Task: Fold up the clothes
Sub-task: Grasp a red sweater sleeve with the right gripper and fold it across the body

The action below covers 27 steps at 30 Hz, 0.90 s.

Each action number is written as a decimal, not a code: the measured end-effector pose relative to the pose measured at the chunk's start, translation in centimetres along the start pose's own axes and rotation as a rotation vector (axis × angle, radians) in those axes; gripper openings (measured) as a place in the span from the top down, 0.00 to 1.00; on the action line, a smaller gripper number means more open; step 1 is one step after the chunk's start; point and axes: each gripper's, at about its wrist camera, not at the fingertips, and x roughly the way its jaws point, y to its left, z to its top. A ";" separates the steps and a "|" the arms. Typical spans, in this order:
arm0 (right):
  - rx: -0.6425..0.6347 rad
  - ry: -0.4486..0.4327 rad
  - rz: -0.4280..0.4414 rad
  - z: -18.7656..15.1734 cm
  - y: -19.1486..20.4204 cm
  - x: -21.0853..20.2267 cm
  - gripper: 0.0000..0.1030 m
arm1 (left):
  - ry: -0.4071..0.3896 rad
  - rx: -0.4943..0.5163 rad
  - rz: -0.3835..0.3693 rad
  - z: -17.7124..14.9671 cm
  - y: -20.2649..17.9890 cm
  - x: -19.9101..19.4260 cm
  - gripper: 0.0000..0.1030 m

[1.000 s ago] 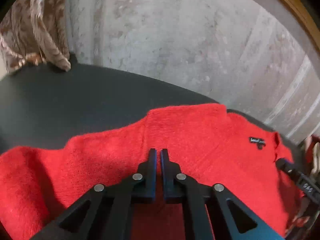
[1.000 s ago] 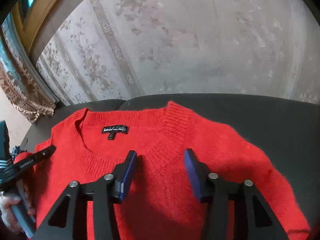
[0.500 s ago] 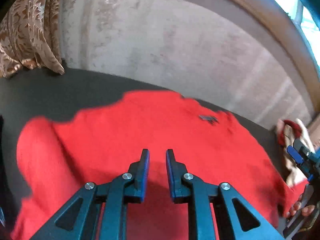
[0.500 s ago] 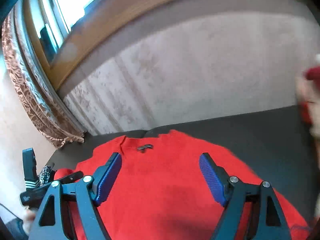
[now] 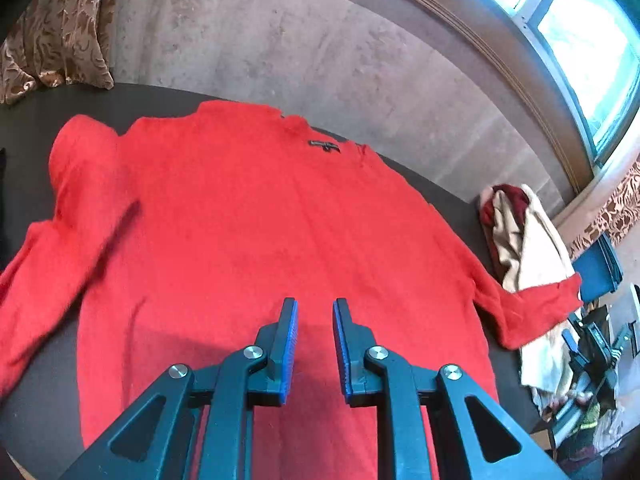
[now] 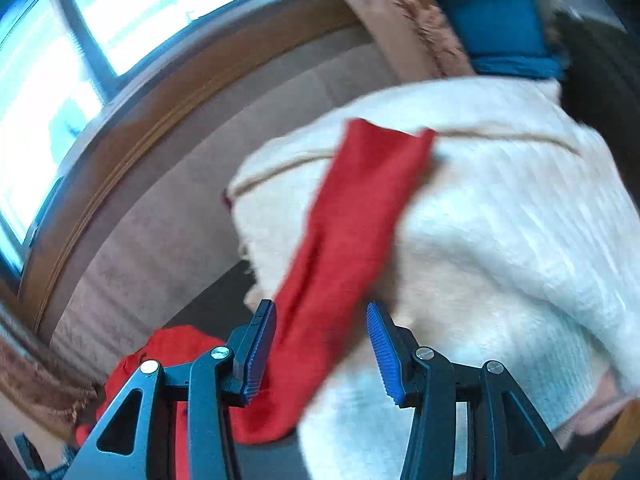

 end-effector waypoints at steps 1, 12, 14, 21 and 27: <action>0.026 0.007 0.017 0.0 -0.6 0.5 0.52 | 0.004 0.007 0.003 -0.3 -0.2 -0.2 0.84; 0.156 0.043 0.152 1.5 -0.9 4.3 0.93 | 0.040 0.023 0.011 -3.2 -0.5 -0.7 0.83; 0.185 0.056 0.250 2.2 0.9 5.1 0.93 | 0.055 0.018 -0.002 -3.4 -0.4 -0.4 0.83; 0.023 0.213 0.462 -0.4 14.3 10.9 0.93 | 0.041 -0.046 -0.089 -2.6 0.2 -0.8 0.80; -0.289 0.401 0.632 -9.4 28.7 14.4 0.93 | 0.034 -0.131 -0.105 -1.8 2.4 -0.6 0.79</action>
